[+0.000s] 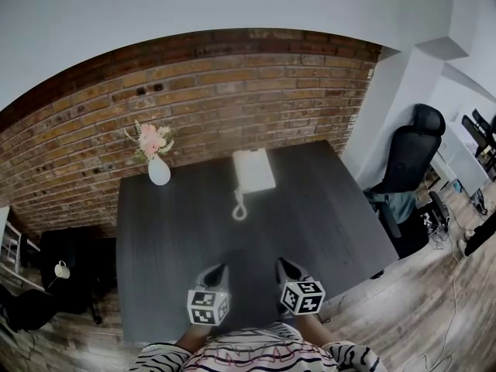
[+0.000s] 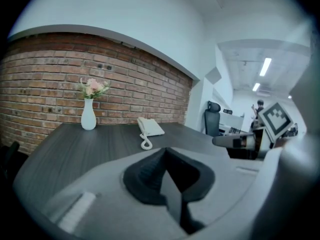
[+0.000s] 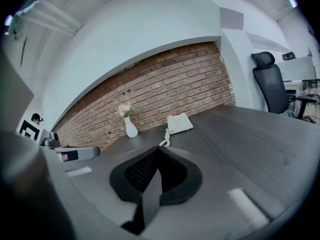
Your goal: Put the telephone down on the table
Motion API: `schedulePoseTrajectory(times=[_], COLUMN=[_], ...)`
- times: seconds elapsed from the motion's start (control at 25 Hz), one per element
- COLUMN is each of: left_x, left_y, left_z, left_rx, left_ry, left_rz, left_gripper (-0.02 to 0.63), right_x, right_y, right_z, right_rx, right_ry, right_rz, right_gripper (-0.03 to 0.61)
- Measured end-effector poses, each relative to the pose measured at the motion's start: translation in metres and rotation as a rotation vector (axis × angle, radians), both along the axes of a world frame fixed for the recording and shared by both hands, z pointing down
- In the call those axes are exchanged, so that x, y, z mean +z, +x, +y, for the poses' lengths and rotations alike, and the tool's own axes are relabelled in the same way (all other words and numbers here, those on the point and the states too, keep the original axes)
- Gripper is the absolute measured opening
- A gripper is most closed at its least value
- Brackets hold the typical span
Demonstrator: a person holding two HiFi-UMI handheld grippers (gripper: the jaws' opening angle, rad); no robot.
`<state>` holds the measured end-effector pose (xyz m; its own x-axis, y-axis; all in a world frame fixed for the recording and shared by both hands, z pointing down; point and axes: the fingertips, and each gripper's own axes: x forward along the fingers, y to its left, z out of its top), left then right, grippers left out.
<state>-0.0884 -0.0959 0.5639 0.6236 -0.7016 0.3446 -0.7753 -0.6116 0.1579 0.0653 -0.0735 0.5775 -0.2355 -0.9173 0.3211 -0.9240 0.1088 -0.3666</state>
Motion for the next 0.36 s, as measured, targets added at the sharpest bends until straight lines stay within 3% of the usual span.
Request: schedulePoseTrajectory(times=[0.36], left_x=[0.0044], left_y=[0.0002], left_z=[-0.0032], left_rx=[-0.022], left_ry=[-0.015], left_rz=[0.004], left_gripper=[0.002], right_x=[0.0025], right_y=[0.0035], right_z=[-0.004], right_rx=[-0.003], right_ry=[-0.015], right_rz=[-0.018], right_gripper=[0.0])
